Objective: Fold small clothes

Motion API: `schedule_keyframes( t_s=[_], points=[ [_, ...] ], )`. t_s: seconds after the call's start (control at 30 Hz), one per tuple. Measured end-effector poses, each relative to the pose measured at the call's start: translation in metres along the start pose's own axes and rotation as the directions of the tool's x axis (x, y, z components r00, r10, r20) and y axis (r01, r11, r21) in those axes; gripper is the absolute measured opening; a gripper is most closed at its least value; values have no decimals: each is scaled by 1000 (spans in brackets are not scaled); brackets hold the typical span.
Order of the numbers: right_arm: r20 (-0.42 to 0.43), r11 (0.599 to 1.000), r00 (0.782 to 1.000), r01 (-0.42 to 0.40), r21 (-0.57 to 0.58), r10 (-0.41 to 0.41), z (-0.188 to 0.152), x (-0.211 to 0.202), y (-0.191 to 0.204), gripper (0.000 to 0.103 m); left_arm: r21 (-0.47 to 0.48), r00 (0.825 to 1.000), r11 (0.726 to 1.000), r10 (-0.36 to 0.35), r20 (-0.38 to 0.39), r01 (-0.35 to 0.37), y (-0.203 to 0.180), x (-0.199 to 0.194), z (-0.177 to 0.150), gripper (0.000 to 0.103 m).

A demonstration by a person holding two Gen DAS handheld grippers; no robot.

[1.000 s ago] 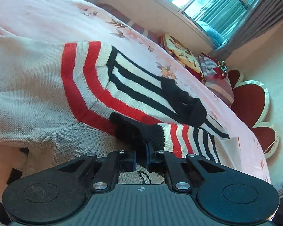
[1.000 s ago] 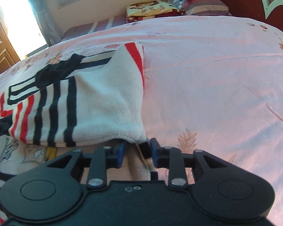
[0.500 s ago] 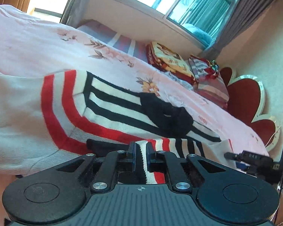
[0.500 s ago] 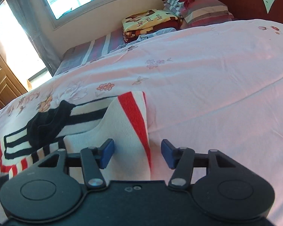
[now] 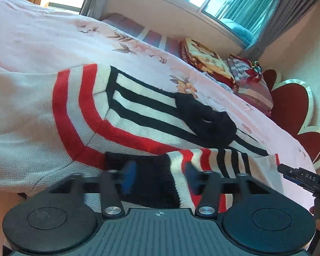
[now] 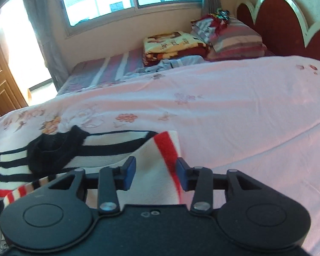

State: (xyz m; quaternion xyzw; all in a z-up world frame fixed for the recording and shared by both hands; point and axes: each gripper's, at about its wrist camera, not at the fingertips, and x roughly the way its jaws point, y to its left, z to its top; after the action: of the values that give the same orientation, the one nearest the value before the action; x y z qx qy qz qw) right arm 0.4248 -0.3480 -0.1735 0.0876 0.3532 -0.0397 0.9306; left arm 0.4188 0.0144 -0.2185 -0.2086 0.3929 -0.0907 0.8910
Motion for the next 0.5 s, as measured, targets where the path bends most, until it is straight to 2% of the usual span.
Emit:
schedule_keyframes(
  t_s=[0.1,0.13,0.2,0.23,0.3,0.37,0.5],
  points=[
    [-24,991,999,-37,-127,34,-20,-10,32,46,76,999,996,45,-3,-45,-13,0,0,69],
    [-40,985,999,-30,-170,23,-27,-8,41,52,81,999,995,51,-5,-51,-15,-3,0,69],
    [-95,972,995,2,-236,-25,-40,2,52,53,51,999,997,51,-8,-51,-13,-13,4,71],
    [-97,969,995,7,-246,-32,-44,0,54,53,38,998,998,58,-1,-58,-11,-20,6,75],
    [-90,972,996,-7,-236,-15,-44,-10,60,54,26,994,994,103,31,-104,-6,-37,7,96],
    [-74,976,997,-35,-215,20,-43,-23,69,60,25,985,987,157,71,-159,2,-53,8,98],
    [-70,970,993,-103,-220,90,-47,-38,97,62,-29,979,981,192,75,-190,36,-80,11,98]
  ],
)
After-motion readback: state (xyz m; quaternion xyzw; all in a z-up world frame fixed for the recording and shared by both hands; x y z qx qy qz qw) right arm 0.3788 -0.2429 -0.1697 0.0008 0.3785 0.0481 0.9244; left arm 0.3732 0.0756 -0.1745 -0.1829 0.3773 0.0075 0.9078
